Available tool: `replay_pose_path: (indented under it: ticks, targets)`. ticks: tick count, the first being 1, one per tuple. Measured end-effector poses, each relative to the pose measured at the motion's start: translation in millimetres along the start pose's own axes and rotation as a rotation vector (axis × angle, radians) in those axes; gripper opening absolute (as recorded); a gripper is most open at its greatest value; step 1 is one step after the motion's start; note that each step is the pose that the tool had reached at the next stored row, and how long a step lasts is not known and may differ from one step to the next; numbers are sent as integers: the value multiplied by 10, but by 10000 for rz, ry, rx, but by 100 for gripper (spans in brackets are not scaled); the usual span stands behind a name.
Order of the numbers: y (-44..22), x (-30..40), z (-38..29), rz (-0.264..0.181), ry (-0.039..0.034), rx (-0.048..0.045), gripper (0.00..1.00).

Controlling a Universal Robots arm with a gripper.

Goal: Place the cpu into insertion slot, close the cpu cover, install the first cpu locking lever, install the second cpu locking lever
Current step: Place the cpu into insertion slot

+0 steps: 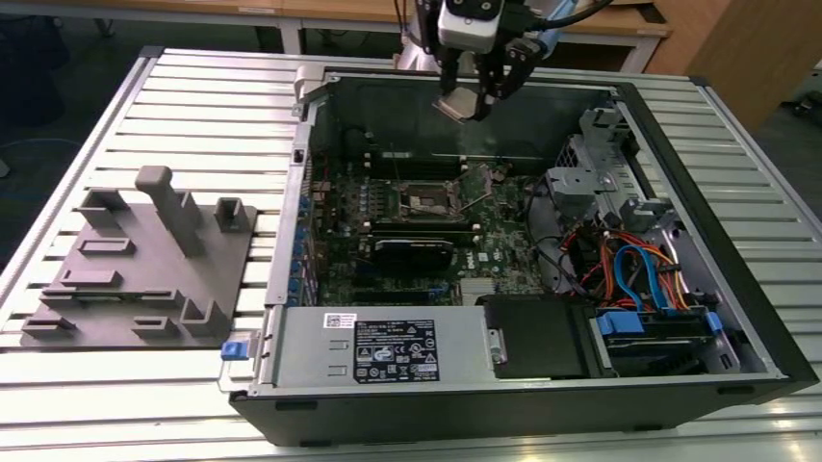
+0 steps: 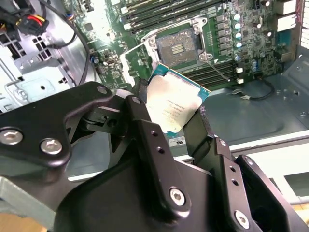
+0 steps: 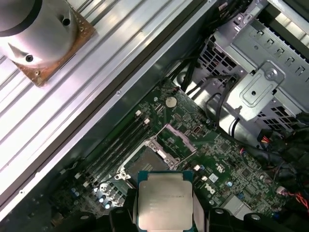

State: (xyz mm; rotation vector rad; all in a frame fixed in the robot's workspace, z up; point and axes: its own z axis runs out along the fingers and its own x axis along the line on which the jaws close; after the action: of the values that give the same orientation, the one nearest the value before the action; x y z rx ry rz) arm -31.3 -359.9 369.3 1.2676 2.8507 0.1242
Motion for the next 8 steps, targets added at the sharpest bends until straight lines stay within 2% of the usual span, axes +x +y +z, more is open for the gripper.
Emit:
replay_pose_path:
  ticks: [3,8]
  targets:
    - [-23,21,1,73,-6,-5,54]
    - [-25,22,1,78,-6,-4,54]
